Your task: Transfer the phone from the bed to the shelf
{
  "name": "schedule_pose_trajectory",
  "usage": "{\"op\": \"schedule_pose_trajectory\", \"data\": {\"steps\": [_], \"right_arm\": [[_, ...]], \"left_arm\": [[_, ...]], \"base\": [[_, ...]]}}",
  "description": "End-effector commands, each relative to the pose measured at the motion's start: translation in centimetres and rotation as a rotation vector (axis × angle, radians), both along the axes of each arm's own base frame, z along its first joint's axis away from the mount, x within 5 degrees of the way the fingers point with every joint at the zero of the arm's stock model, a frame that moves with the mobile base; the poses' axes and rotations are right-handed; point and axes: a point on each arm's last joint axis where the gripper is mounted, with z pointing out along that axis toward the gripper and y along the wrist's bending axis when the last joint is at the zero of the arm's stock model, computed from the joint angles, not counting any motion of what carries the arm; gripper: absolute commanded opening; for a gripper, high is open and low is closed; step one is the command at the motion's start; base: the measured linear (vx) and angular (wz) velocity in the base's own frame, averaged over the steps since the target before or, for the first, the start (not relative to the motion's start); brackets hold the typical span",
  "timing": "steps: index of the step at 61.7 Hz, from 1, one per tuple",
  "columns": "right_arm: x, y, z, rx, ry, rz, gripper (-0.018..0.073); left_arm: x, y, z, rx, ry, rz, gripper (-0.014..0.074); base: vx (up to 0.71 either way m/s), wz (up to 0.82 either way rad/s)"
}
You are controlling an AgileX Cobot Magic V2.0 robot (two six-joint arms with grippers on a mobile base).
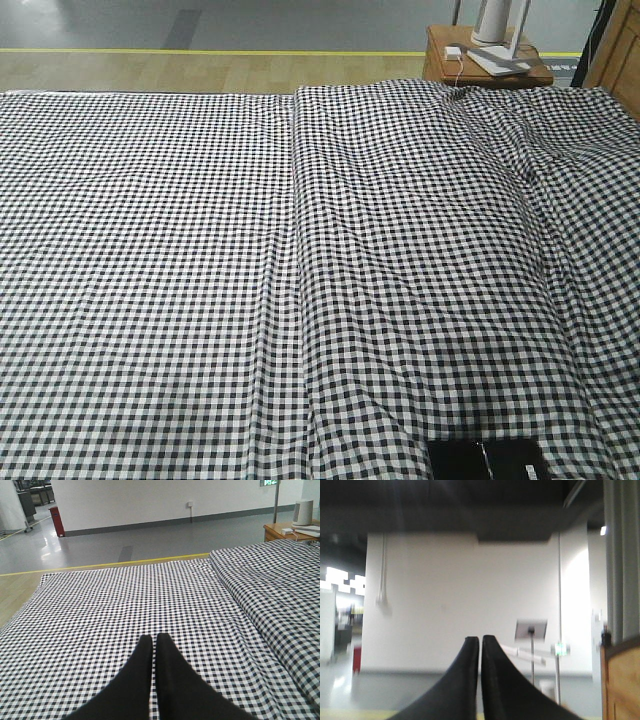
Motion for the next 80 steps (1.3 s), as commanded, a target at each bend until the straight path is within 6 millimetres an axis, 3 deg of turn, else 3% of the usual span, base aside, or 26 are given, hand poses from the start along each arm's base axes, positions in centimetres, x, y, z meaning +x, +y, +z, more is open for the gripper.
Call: {"op": "schedule_pose_trajectory", "data": {"steps": [1, 13, 25, 34, 43, 51, 55, 80], "right_arm": [[1.4, 0.0, 2.9, -0.008, 0.062, -0.006, -0.0003], [6.0, 0.1, 4.0, -0.013, 0.275, -0.003, 0.0002], [11.5, 0.2, 1.7, -0.017, 0.487, -0.002, 0.0052], [14.8, 0.3, -0.2, -0.019, 0.610, -0.001, 0.0188], [17.2, 0.3, -1.9, -0.021, 0.691, -0.001, 0.0421], [18.1, 0.3, -2.7, 0.007, 0.734, 0.001, 0.0657], [18.3, 0.4, -2.8, 0.061, 0.738, 0.007, 0.0731], [17.8, 0.6, -3.9, 0.222, 0.881, 0.024, 0.0697]], "left_arm": [[-0.1, 0.0, 1.5, -0.010, -0.108, 0.003, 0.0001], [-0.1, 0.0, 1.5, -0.010, -0.108, 0.003, 0.0001], [-0.1, 0.0, 1.5, -0.010, -0.108, 0.003, 0.0001], [-0.1, 0.0, 1.5, -0.010, -0.108, 0.003, 0.0001], [-0.1, 0.0, 1.5, -0.010, -0.108, 0.003, 0.0001], [-0.1, 0.0, 1.5, -0.010, -0.108, 0.003, 0.0001], [-0.1, 0.0, 1.5, -0.010, -0.108, 0.003, 0.0001], [-0.1, 0.0, 1.5, -0.010, -0.108, 0.003, 0.0001]], "base": [[0.00, 0.00], [0.00, 0.00], [0.00, 0.00], [0.00, 0.00], [0.00, 0.00], [0.00, 0.00], [0.00, 0.00], [0.00, 0.00]]}}
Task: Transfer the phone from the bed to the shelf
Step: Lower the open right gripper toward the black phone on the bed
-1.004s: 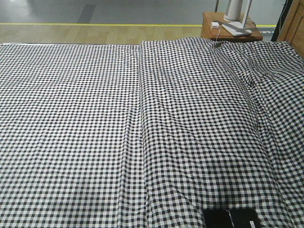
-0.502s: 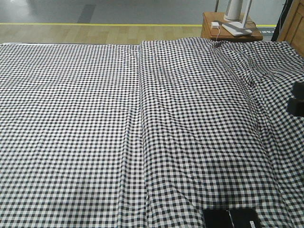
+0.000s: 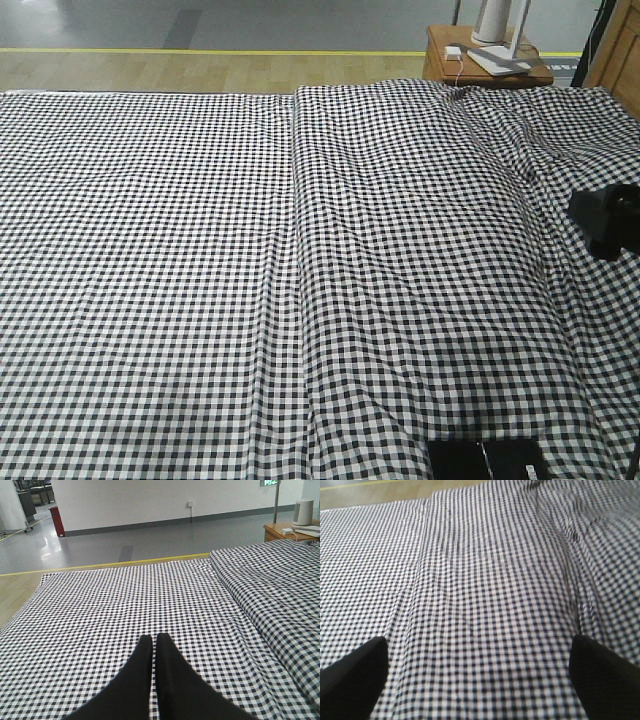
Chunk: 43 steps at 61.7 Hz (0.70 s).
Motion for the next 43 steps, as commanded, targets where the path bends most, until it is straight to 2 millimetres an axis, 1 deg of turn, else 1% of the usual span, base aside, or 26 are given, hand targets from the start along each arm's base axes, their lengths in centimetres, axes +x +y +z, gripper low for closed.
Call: {"op": "schedule_pose_trajectory", "data": {"steps": [1, 9, 13, 17, 22, 26, 31, 37, 43], "right_arm": [[0.0, 0.0, 1.3, 0.086, -0.033, -0.036, 0.0697], [-0.2, 0.1, 0.6, 0.115, 0.052, -0.049, 0.0693], [0.1, -0.5, 0.5, 0.115, 0.092, -0.079, 0.0691], [0.5, -1.7, 0.8, 0.127, 0.120, -0.138, 0.0689], [1.2, -3.7, 1.5, 0.129, 0.152, -0.206, 0.0687], [1.8, -5.0, 1.8, 0.124, 0.195, -0.208, 0.0685], [2.8, -6.4, 1.9, 0.133, 0.238, -0.169, 0.0683], [4.1, -8.1, 1.1, 0.165, 0.285, -0.108, 0.0676], [5.3, -10.0, -0.5, 0.222, 0.302, -0.080, 0.0672]], "left_arm": [[-0.1, 0.0, 1.5, -0.010, -0.108, 0.003, 0.0001], [-0.1, 0.0, 1.5, -0.010, -0.108, 0.003, 0.0001], [-0.1, 0.0, 1.5, -0.010, -0.108, 0.003, 0.0001], [-0.1, 0.0, 1.5, -0.010, -0.108, 0.003, 0.0001], [-0.1, 0.0, 1.5, -0.010, -0.108, 0.003, 0.0001], [-0.1, 0.0, 1.5, -0.010, -0.108, 0.003, 0.0001], [-0.1, 0.0, 1.5, -0.010, -0.108, 0.003, 0.0001], [-0.1, 0.0, 1.5, -0.010, -0.108, 0.003, 0.0001], [-0.1, 0.0, 1.5, -0.010, -0.108, 0.003, 0.0001]], "base": [[0.00, 0.00], [0.00, 0.00], [0.00, 0.00], [0.00, 0.00], [0.00, 0.00], [0.00, 0.00], [0.00, 0.00], [0.00, 0.00], [0.00, 0.00]]}}
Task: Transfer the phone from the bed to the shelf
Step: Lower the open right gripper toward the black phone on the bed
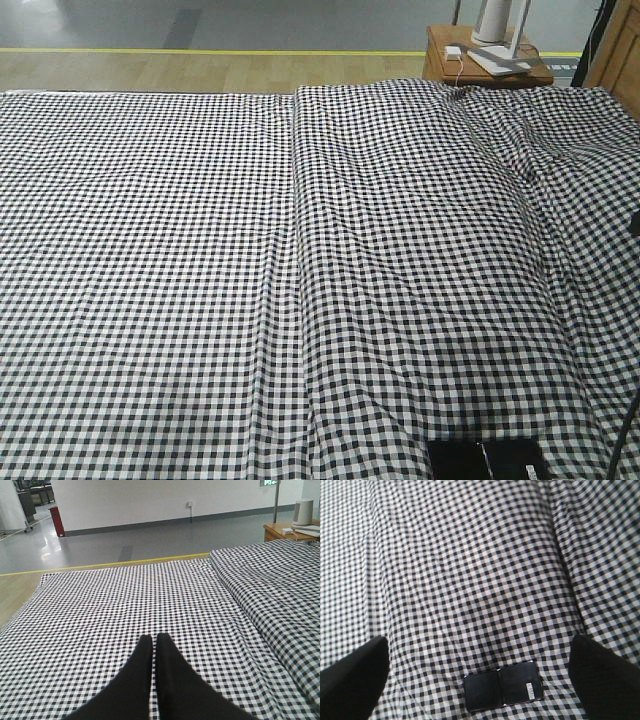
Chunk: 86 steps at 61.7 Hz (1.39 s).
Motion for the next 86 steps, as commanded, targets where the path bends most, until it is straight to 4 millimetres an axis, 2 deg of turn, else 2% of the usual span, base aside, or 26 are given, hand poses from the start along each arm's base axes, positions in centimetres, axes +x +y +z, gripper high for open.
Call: {"op": "schedule_pose_trajectory", "data": {"steps": [1, 6, 16, 32, 47, 64, 86], "right_arm": [[1.2, -1.7, 0.2, 0.030, -0.076, 0.026, 0.0671], [2.2, -3.2, -1.6, 0.068, -0.058, 0.028, 0.0669], [3.9, -5.8, -6.7, 0.137, 0.049, 0.042, 0.0660], [7.3, -8.1, -15.1, 0.200, 0.220, 0.151, 0.0645], [10.4, -9.6, -20.5, 0.326, 0.318, 0.271, 0.0634], [10.2, -9.3, -26.3, 0.437, 0.426, 0.358, 0.0622], [9.1, -8.5, -31.4, 0.510, 0.486, 0.422, 0.0605]], "left_arm": [[-0.1, 0.0, 1.5, -0.010, -0.108, 0.003, 0.0001], [-0.1, 0.0, 1.5, -0.010, -0.108, 0.003, 0.0001], [-0.1, 0.0, 1.5, -0.010, -0.108, 0.003, 0.0001], [-0.1, 0.0, 1.5, -0.010, -0.108, 0.003, 0.0001], [-0.1, 0.0, 1.5, -0.010, -0.108, 0.003, 0.0001], [-0.1, 0.0, 1.5, -0.010, -0.108, 0.003, 0.0001], [-0.1, 0.0, 1.5, -0.010, -0.108, 0.003, 0.0001]], "base": [[0.00, 0.00], [0.00, 0.00], [0.00, 0.00], [0.00, 0.00], [0.00, 0.00], [0.00, 0.00], [0.00, 0.00]]}}
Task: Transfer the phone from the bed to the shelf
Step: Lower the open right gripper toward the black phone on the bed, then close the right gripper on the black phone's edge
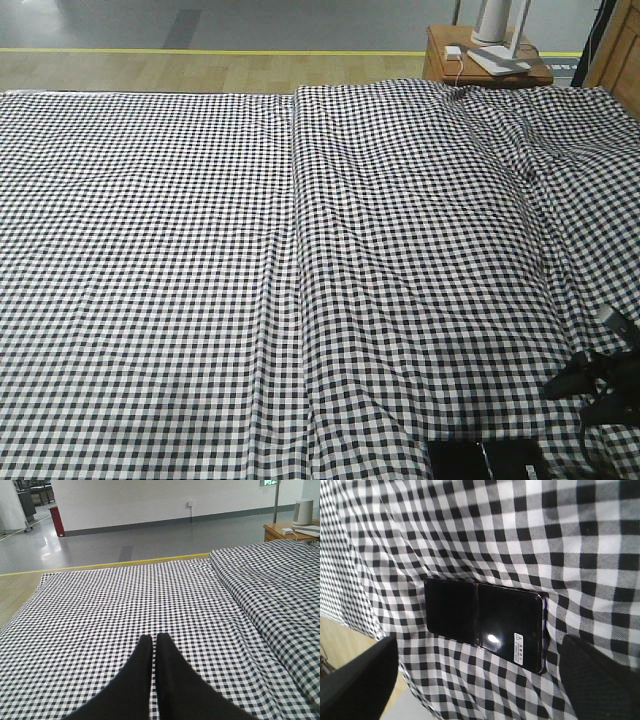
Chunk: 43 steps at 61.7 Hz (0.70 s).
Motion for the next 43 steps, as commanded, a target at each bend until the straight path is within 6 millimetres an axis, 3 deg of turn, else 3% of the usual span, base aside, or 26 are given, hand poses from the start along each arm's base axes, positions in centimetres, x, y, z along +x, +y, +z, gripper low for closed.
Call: {"op": "schedule_pose_trajectory", "data": {"steps": [1, 21, 43], "right_arm": [[0.6, -0.4, 1.5, 0.021, -0.055, 0.014, 0.0604], [-0.2, 0.3, -2.3, 0.047, -0.036, 0.024, 0.0595], [-0.6, 1.1, -4.5, 0.116, -0.045, -0.004, 0.0595]], "left_arm": [[-0.1, 0.0, 1.5, -0.010, -0.108, 0.003, 0.0001], [-0.1, 0.0, 1.5, -0.010, -0.108, 0.003, 0.0001], [-0.1, 0.0, 1.5, -0.010, -0.108, 0.003, 0.0001]], "base": [[0.00, 0.00], [0.00, 0.00], [0.00, 0.00]]}}
